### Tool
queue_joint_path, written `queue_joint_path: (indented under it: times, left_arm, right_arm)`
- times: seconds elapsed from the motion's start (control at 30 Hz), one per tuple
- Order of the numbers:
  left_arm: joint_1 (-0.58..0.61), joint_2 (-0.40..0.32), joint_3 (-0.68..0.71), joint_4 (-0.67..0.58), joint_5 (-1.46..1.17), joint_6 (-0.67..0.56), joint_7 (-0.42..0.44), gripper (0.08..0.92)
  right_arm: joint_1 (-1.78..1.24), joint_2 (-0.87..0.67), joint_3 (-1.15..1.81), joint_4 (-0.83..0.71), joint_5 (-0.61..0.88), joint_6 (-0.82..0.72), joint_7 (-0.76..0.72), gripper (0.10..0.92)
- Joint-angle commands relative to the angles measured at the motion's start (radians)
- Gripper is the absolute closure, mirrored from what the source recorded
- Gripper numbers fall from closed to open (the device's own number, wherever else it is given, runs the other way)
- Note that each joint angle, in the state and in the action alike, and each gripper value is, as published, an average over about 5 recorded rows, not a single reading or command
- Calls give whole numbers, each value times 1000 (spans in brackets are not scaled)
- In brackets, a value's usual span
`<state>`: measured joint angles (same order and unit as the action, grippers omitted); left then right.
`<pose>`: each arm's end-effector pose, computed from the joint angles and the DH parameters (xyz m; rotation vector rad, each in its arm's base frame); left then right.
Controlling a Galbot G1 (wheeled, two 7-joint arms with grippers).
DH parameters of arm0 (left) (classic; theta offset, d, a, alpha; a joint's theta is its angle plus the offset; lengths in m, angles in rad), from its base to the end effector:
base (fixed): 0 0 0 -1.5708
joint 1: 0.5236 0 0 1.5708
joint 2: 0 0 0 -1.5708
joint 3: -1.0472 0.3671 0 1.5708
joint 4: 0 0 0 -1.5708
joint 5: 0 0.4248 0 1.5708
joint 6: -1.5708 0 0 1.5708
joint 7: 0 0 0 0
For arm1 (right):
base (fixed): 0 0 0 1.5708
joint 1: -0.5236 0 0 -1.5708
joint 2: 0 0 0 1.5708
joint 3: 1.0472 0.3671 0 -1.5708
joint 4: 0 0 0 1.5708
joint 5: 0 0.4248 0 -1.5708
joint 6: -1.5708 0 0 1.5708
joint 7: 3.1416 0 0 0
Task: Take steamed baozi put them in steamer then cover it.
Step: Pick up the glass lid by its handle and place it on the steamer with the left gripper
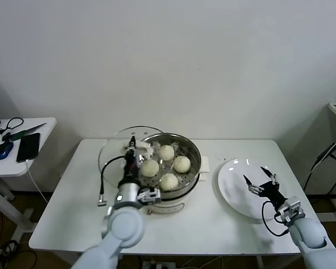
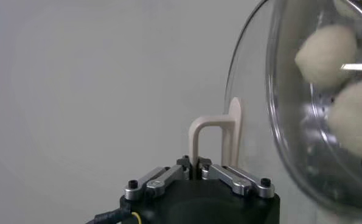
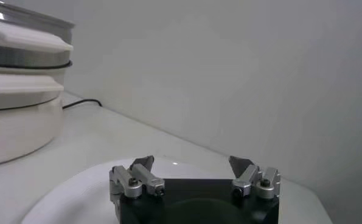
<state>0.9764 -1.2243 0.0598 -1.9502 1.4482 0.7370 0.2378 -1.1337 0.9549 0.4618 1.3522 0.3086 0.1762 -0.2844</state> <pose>0.3477 -0.1332 -0.2471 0.1820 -2.2085 -2.2144 0.3787 -0.2444 -0.4239 0.4137 -2.9027 0.4336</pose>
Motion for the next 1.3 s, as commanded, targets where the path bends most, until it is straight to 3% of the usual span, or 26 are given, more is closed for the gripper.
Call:
queue_joint_path:
  times: [0.03,0.37,0.73,1.3]
  left_arm:
    - [-108,-161,120,126,61,48,43,849]
    - [-116,-233,132,202,59,48,22,849]
    - [-103,-222,112,209,86,48,72,849]
    - [-100,-209,96,229,75,48,70,849]
  right_arm:
    - [-8,4,29,-10,-14,4,-11,203]
    - [-16,3,44,-14,-10,9,-17,203]
    - [-16,6,46,-17,-10,16,-25,203]
    - [-14,12,46,-17,-16,19,-31,203]
